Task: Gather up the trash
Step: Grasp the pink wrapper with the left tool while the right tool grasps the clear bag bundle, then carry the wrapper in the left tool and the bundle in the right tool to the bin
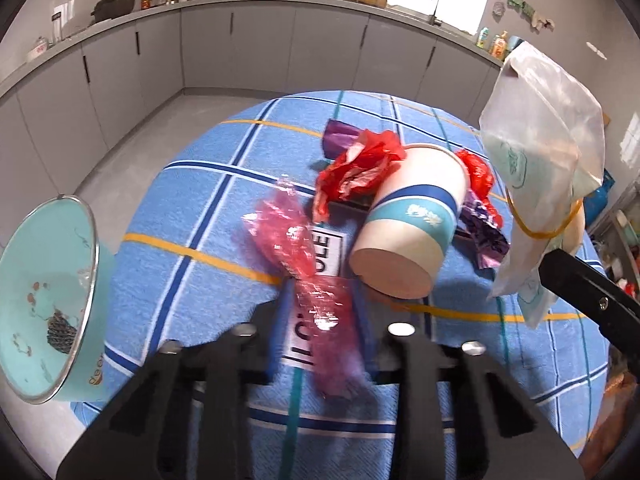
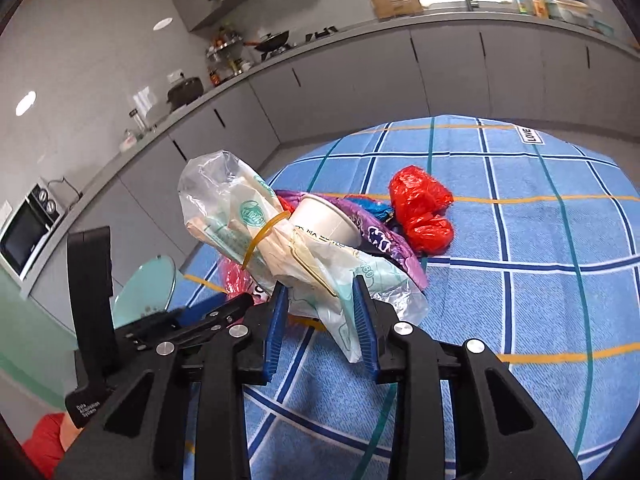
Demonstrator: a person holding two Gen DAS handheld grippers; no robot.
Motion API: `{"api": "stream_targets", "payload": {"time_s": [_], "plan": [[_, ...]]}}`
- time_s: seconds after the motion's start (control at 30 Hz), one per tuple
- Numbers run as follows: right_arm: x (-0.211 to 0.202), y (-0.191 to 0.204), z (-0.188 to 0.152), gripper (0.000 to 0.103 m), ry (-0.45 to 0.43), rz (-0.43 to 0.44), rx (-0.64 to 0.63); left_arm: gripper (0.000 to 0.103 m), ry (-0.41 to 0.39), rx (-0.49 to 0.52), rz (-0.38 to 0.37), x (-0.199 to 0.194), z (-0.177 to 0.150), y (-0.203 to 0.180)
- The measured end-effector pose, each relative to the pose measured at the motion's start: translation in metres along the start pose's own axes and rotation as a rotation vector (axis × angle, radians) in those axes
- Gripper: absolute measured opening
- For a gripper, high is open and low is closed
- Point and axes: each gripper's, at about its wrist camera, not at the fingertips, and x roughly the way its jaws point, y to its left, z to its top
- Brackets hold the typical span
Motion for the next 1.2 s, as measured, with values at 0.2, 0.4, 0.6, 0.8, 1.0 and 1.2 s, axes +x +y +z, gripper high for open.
{"api": "stream_targets", "payload": {"time_s": [0.2,0.4,0.6,0.8,1.0,1.2], "plan": [[-0.006,0.002,-0.002,0.033,-0.020,-0.015,0.044,0.018,-0.034,0.023,-0.010,-0.018,-0.001,0.009],[-0.013,0.014,-0.003,0.033,-0.044,-0.033,0.050,0.015,-0.070,0.030,-0.014,-0.042,-0.005,0.019],[-0.018,0.026,-0.004,0.033,-0.062,-0.051,0.054,0.015,-0.102,0.045,-0.025,-0.062,-0.006,0.022],[-0.015,0.041,-0.005,0.033,-0.066,-0.044,0.039,0.015,-0.133,0.052,0.007,-0.082,-0.006,0.033],[-0.010,0.063,-0.005,0.033,-0.068,-0.025,0.027,0.015,-0.151,0.035,0.058,-0.097,-0.006,0.057],[-0.001,0.087,-0.008,0.033,-0.054,-0.013,0.006,0.015,-0.174,-0.001,0.091,-0.111,-0.009,0.084]]}}
